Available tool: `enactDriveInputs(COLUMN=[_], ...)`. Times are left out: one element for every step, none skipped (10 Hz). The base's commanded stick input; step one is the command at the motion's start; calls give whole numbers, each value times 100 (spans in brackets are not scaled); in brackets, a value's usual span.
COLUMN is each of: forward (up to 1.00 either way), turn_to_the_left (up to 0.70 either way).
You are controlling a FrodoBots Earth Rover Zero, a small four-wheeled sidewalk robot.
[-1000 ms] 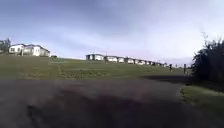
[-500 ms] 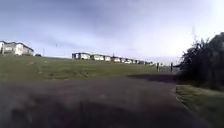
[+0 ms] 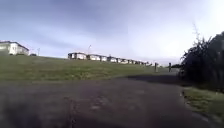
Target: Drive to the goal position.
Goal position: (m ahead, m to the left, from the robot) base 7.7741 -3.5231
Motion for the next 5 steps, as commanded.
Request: enactDriveInputs(forward=[100, 100, 100, 100, 100], turn_to_the_left=[0, 0, -6, -24, -27])
